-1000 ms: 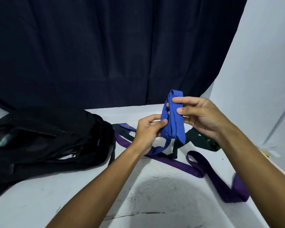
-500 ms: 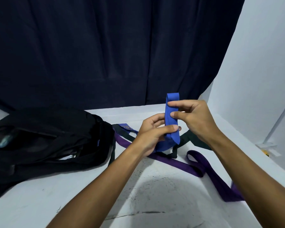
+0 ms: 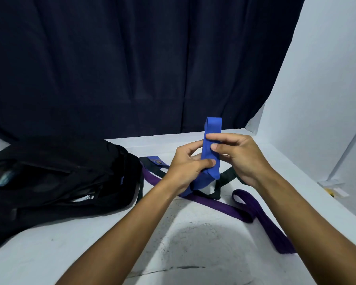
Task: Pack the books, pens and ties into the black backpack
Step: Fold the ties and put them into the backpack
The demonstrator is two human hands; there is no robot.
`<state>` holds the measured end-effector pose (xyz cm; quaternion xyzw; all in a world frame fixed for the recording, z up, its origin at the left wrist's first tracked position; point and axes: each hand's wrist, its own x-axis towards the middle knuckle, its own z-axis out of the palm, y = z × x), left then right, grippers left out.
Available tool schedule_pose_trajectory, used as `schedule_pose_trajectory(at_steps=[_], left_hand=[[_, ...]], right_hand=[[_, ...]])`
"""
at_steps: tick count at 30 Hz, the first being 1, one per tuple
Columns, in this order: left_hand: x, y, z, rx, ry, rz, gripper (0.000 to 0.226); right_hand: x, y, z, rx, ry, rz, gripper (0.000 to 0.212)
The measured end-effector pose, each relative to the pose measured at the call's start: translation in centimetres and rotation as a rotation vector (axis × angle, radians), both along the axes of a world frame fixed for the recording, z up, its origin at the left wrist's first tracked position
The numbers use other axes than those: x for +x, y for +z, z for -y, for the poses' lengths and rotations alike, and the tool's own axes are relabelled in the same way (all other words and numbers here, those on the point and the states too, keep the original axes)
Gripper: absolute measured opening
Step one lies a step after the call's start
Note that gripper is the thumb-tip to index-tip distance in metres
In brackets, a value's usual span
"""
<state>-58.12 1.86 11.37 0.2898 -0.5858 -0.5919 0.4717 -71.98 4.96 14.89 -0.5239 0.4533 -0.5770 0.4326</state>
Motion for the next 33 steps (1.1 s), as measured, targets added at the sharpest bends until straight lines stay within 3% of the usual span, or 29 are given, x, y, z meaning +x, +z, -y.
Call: schedule_pose_trajectory(at_steps=[8,12,16,21,25,27,29,31,33], left_hand=[[-0.8,-0.5,-0.9,-0.188,0.100,0.073,0.054],[-0.5,0.1,-0.4,-0.050,0.051,-0.042,0.028],[1.0,0.2,0.3,0.046,-0.192,0.032,0.058],[2.0,-2.3,1.0,0.049,-0.418,0.105,0.079],[3.9,-6.1,0.9,0.128,-0.648,0.303,0.100],[4.4,-7.5,0.8,0.209,-0.506,0.425,0.098],[4.0,-7.6,1.1,0.133,-0.109,0.478,0.073],[3.0,-5.5,1.2,-0.062,0.244,0.309,0.049],[1.6,-2.1,0.2,-0.098,0.234,0.177,0.045]], right_hand=[[0.6,0.4,0.3,-0.068,-0.097,0.007,0.028],[0.4,1.6,0.5,-0.105,-0.123,0.015,0.028],[-0.6,4.6,1.1,-0.136,-0.120,0.152,0.026],[-2.3,7.7,2.4,-0.189,-0.216,0.222,0.024],[-3.9,10.0,3.4,-0.240,-0.307,0.250,0.024],[-4.4,10.7,3.6,-0.256,-0.315,0.251,0.024],[-4.1,10.8,3.7,-0.244,-0.289,0.222,0.024],[-3.2,10.3,3.9,-0.225,-0.274,0.171,0.024],[-2.3,9.8,4.1,-0.222,-0.264,0.148,0.025]])
